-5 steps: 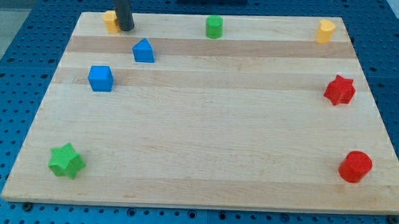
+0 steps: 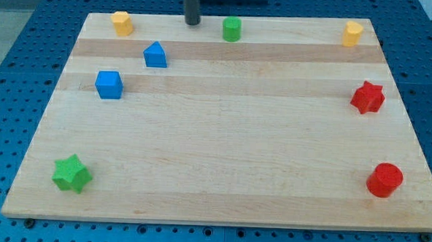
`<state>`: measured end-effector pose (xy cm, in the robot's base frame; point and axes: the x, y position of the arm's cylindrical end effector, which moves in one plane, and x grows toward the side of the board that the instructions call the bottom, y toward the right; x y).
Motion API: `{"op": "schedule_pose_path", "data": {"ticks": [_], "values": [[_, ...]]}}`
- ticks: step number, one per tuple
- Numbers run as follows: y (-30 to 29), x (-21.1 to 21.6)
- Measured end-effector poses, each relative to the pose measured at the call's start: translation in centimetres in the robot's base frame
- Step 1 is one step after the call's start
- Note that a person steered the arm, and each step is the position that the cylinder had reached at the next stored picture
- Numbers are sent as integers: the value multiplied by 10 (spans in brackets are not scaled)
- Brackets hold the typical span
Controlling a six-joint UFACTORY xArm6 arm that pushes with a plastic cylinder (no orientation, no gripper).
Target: Move the green circle and heart diagonally to each other
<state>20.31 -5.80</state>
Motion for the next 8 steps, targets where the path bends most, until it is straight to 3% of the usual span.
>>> {"op": "schedule_pose_path", "data": {"ticks": [2,5,8], "values": [[46,2],[96,58],[237,67]]}}
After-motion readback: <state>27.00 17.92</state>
